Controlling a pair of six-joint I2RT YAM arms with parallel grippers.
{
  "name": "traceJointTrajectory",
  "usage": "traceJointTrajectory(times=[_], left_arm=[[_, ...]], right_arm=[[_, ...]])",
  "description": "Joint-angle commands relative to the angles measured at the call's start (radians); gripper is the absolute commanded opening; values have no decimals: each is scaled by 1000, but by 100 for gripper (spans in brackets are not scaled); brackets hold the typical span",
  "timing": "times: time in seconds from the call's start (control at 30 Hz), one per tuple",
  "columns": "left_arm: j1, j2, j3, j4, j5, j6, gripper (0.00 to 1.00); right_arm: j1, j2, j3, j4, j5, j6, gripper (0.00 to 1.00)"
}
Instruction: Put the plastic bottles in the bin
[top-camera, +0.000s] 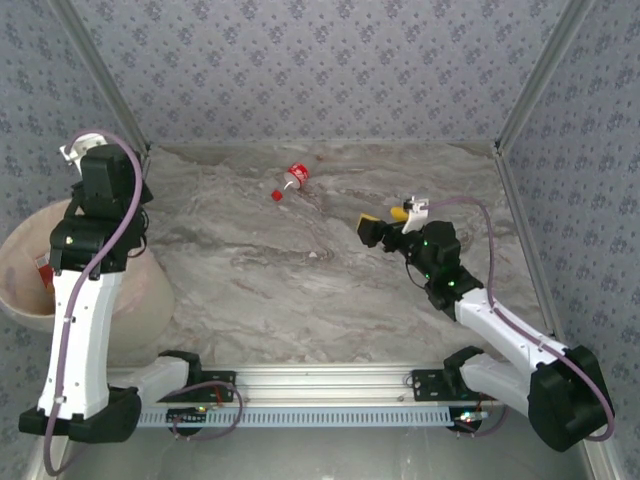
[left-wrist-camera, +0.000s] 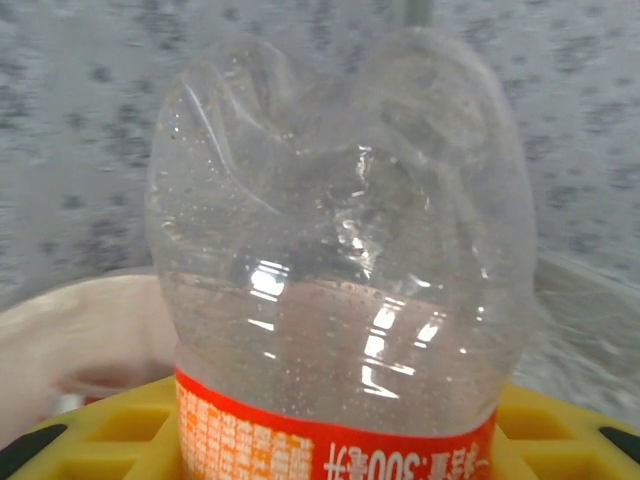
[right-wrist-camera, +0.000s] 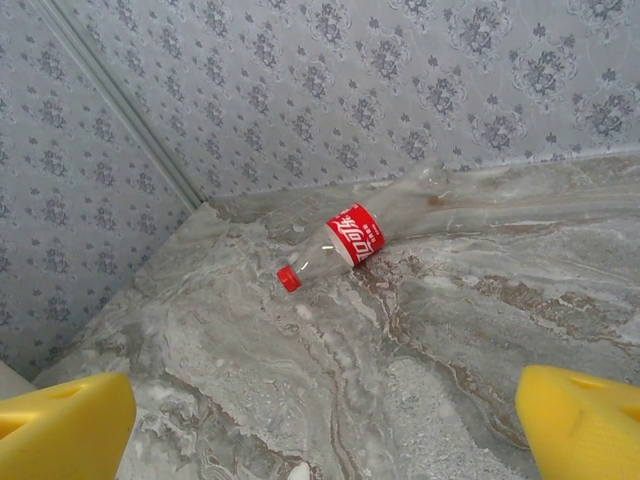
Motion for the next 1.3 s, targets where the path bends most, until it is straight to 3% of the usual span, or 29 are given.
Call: traceJointTrajectory(times=[0.0, 0.47, 0.67, 0.8, 1.03, 1.1, 1.2, 1.27], left_arm=[[42, -15, 22, -73, -140, 43, 49], [299, -126, -134, -190, -154, 24, 52], [496, -153, -204, -101, -154, 172, 53], [593, -179, -261, -12, -58, 201, 53], [757, -71, -229, -7, 196, 158, 55], [786, -56, -219, -13, 250, 147, 58], [807, -49, -211, -26, 324, 121, 79], [806, -39, -190, -52, 341, 111, 87]], right_arm=[[10, 6, 40, 17, 2, -18, 100], [18, 91, 212, -124, -75, -97, 100], [22, 109, 246, -150, -88, -109, 100], [24, 121, 257, -153, -91, -114, 100], [35, 129, 266, -153, -82, -119, 100], [39, 128, 264, -155, -76, -125, 100], [41, 125, 262, -157, -67, -134, 100], [42, 124, 257, -156, -59, -137, 100]])
